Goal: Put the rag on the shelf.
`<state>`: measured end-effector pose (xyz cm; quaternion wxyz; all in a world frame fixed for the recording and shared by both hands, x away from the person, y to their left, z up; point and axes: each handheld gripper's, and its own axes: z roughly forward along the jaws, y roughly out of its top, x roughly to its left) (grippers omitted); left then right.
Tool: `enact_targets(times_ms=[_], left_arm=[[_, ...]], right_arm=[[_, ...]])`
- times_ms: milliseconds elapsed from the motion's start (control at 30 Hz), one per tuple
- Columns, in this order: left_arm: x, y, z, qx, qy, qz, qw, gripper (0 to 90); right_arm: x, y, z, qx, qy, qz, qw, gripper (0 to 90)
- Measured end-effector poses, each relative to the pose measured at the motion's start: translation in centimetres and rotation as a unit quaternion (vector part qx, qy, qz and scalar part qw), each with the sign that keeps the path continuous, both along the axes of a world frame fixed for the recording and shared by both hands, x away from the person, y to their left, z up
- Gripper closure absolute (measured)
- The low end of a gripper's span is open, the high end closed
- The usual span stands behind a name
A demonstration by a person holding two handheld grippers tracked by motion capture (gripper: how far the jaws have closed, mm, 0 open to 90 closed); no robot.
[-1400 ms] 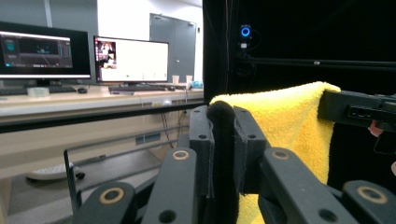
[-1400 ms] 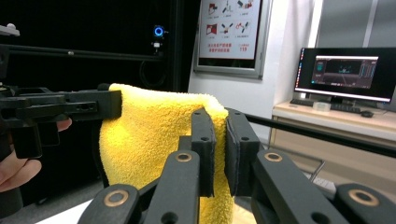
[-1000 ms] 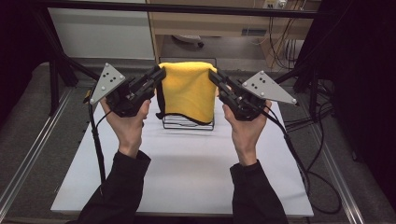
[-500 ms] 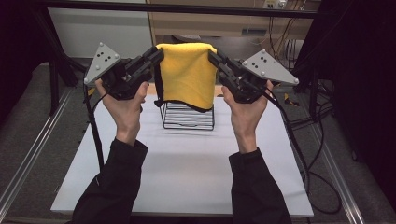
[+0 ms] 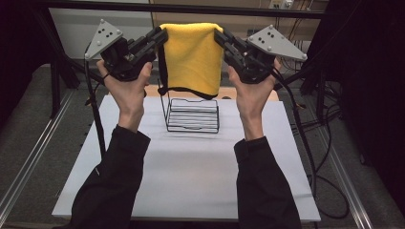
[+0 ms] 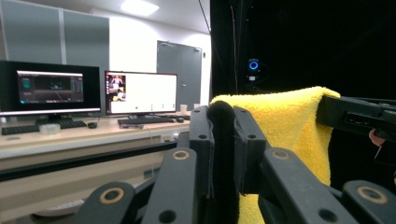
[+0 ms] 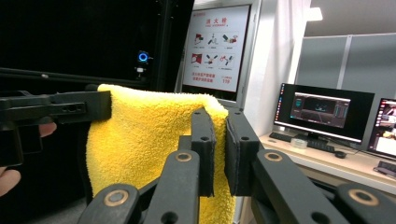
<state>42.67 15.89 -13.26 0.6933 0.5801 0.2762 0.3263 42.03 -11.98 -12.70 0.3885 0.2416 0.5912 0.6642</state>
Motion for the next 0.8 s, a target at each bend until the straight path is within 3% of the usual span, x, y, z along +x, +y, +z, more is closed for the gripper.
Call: enact_targets(times_ms=[533, 800], left_arm=[[3.9, 0.4, 1.0, -0.006, 0.021, 0.005, 0.9998, 79.6], [5.4, 0.0, 1.6, 0.002, 0.015, 0.012, 0.9998, 79.6]], right_arm=[[3.4, 0.6, 1.0, 0.000, 0.011, -0.009, 0.9999, 83.9], [4.9, 0.6, 1.6, 0.002, 0.013, -0.017, 0.9998, 83.9]])
